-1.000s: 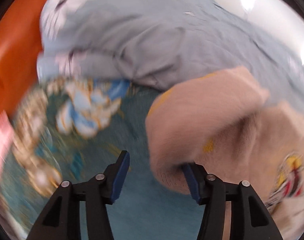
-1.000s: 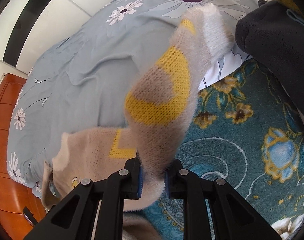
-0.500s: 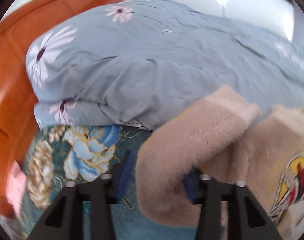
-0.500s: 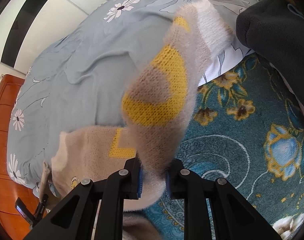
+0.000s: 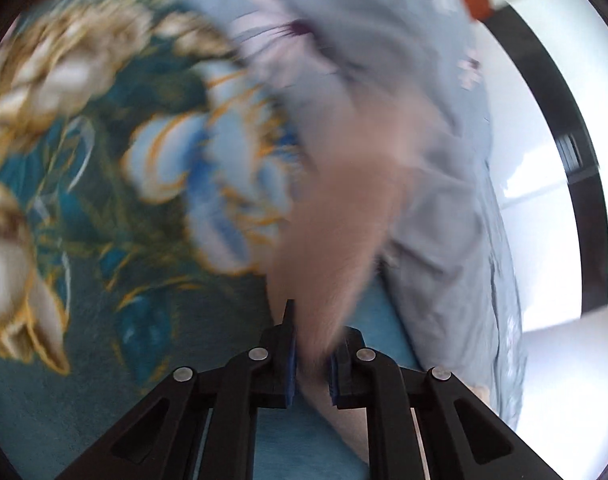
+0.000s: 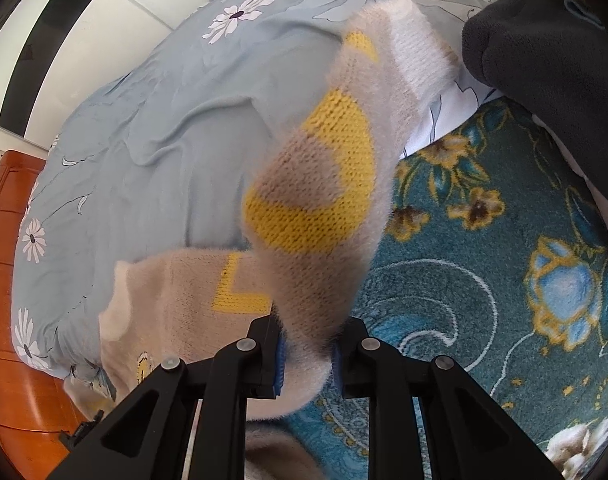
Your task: Fold clothes
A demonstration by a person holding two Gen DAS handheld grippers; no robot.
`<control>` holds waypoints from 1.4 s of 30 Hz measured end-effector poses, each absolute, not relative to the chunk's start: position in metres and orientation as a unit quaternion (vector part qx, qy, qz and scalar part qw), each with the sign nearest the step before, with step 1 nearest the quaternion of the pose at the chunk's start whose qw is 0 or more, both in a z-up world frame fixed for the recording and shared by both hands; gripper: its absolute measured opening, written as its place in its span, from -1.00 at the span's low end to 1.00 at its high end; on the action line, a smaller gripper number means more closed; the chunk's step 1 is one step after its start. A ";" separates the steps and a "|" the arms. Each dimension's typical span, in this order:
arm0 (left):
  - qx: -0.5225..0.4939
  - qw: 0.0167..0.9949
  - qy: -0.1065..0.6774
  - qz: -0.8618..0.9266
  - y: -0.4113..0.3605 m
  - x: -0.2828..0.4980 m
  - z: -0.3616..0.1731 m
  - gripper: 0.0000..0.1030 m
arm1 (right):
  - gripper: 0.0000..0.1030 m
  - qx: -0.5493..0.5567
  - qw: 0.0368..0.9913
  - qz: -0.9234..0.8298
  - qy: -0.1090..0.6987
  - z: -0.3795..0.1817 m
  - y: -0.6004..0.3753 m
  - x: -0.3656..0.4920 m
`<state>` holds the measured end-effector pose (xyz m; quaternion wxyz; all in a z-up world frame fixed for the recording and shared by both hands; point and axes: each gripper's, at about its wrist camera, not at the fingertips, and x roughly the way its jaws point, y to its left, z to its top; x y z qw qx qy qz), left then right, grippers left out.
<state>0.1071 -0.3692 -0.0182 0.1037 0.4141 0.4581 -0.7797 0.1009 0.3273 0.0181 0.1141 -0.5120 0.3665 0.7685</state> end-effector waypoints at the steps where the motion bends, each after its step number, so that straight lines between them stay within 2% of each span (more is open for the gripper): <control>1: 0.417 0.108 0.466 -0.773 -0.372 0.109 -0.025 -0.75 | -0.61 -0.513 0.115 0.767 0.367 0.018 0.327 0.101; 8: 0.442 0.095 0.472 -0.757 -0.369 0.107 -0.026 -0.70 | -0.60 -0.516 0.118 0.763 0.371 0.022 0.325 0.099; 11: 0.455 0.087 0.488 -0.740 -0.365 0.114 -0.025 -0.37 | -0.50 -0.512 0.115 0.765 0.373 0.028 0.326 0.110; 12: 0.459 0.085 0.492 -0.735 -0.362 0.119 -0.024 -0.20 | -0.48 -0.512 0.114 0.764 0.374 0.029 0.325 0.113; 13: 0.462 0.084 0.496 -0.730 -0.359 0.124 -0.024 -0.13 | -0.45 -0.512 0.114 0.764 0.376 0.030 0.325 0.116; 16: 0.482 0.070 0.480 -0.730 -0.335 0.145 -0.019 -0.12 | -0.34 -0.515 0.111 0.763 0.374 0.034 0.321 0.127; 21: 0.520 -0.015 0.416 -0.746 -0.263 0.157 0.002 -0.04 | -0.14 -0.532 0.041 0.770 0.351 0.041 0.290 0.137; 25: 0.543 -0.102 0.347 -0.758 -0.193 0.148 0.018 0.16 | 0.01 -0.558 -0.028 0.765 0.320 0.037 0.251 0.135; 28: 0.568 -0.143 0.287 -0.758 -0.148 0.141 0.022 0.18 | 0.04 -0.578 -0.056 0.758 0.296 0.030 0.225 0.134; 33: 0.591 -0.153 0.189 -0.769 -0.105 0.132 0.023 0.18 | 0.04 -0.604 -0.047 0.751 0.262 0.020 0.206 0.141; 34: 0.592 -0.151 0.176 -0.772 -0.102 0.130 0.023 0.15 | 0.01 -0.605 -0.046 0.749 0.264 0.023 0.206 0.151; 35: 0.593 -0.150 0.162 -0.774 -0.098 0.127 0.024 0.15 | -0.15 -0.605 -0.046 0.750 0.265 0.024 0.206 0.152; 36: 0.594 -0.148 0.149 -0.776 -0.094 0.125 0.024 0.05 | -0.31 -0.605 -0.045 0.750 0.265 0.025 0.206 0.154; 37: 0.595 -0.145 0.147 -0.777 -0.093 0.125 0.026 -0.22 | -0.52 -0.604 -0.045 0.750 0.265 0.027 0.206 0.156; 39: 0.597 -0.139 0.141 -0.777 -0.092 0.125 0.029 -0.52 | -0.62 -0.599 -0.053 0.751 0.274 0.033 0.208 0.161; 42: 0.579 -0.150 0.186 -0.780 -0.102 0.133 0.039 -0.62 | -0.69 -0.588 -0.066 0.755 0.284 0.046 0.211 0.170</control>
